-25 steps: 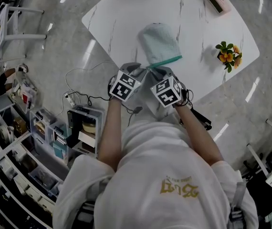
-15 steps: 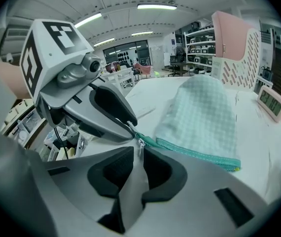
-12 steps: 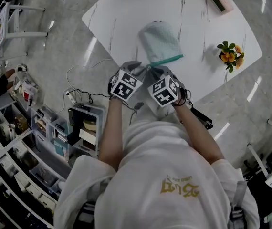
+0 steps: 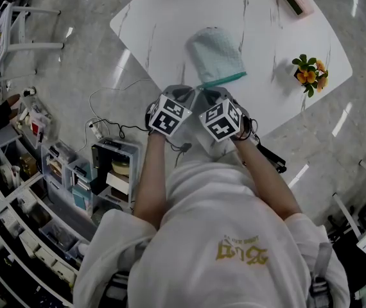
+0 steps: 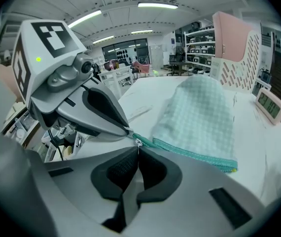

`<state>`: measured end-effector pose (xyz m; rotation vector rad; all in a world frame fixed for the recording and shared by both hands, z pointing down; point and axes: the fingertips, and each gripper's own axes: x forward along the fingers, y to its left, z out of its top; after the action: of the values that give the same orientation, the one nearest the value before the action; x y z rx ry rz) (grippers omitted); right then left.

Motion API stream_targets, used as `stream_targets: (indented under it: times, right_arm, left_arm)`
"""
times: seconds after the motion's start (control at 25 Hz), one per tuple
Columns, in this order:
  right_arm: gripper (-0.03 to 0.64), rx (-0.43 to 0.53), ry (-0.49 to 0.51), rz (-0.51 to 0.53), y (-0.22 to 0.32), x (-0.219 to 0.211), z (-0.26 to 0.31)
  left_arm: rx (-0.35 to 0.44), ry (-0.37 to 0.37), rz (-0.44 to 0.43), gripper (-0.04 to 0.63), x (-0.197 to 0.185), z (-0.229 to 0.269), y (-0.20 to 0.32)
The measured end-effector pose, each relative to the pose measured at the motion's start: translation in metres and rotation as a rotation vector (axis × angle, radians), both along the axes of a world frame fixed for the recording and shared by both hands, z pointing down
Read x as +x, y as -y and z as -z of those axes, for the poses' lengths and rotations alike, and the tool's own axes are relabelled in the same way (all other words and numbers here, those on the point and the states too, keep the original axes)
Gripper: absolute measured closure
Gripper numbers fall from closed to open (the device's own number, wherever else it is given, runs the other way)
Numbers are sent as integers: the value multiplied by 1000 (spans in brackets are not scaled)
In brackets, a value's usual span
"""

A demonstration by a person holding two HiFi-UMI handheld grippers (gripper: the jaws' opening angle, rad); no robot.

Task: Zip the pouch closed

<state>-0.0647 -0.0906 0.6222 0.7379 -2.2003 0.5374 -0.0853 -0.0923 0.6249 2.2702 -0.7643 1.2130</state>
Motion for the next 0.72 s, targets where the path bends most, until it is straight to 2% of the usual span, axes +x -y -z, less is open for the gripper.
stream_targets:
  times: [0.72]
  right_arm:
    - [600,11,-11,-43,2,14,2]
  left_arm:
    - [-38,-21,31,563,-6,2,-2]
